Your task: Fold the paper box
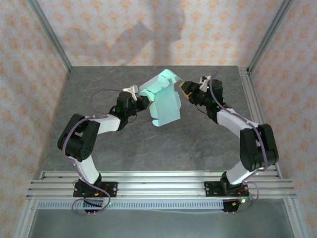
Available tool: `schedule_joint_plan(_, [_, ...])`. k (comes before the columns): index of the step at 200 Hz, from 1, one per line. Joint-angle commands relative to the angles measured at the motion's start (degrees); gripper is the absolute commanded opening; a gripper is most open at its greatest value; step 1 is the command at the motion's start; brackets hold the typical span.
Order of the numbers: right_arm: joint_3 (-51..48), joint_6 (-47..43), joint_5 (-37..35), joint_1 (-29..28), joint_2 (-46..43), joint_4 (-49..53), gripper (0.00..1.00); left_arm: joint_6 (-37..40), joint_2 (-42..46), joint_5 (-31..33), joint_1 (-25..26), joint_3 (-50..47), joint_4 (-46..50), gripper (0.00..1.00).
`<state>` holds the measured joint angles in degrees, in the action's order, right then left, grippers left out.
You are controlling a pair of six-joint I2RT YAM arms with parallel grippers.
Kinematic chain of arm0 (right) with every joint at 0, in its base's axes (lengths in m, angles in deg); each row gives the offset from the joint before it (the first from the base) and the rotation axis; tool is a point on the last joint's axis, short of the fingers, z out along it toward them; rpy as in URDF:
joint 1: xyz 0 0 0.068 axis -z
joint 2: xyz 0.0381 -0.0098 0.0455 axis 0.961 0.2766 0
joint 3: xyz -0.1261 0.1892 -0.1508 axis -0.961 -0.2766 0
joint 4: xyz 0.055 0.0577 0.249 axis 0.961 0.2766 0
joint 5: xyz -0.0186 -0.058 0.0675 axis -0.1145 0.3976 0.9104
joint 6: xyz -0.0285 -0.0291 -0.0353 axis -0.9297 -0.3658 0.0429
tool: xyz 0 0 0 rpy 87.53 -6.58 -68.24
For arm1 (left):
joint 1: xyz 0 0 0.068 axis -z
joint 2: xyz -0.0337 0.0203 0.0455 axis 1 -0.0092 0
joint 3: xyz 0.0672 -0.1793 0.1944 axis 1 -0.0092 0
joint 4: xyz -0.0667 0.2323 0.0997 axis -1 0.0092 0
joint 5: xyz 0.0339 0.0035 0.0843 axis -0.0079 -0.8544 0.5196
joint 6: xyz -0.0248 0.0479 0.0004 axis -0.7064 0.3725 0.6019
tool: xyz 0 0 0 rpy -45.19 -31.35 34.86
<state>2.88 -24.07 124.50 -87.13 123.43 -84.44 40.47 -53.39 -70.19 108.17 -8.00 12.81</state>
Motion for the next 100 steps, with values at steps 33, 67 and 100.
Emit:
schedule_joint_plan(33, [2.4,-22.1,-10.9,1.5,-10.8,14.2,0.56,2.4,3.3,-3.1,-1.6,1.4,5.4,0.03])
schedule_joint_plan(67, [10.1,-33.6,-5.9,1.4,-8.7,22.6,0.55,6.7,4.3,-9.2,-3.0,3.2,12.7,0.03])
schedule_joint_plan(100, [13.9,-43.4,3.7,1.3,-5.3,24.3,0.52,9.2,5.9,-14.3,-4.0,5.8,21.5,0.03])
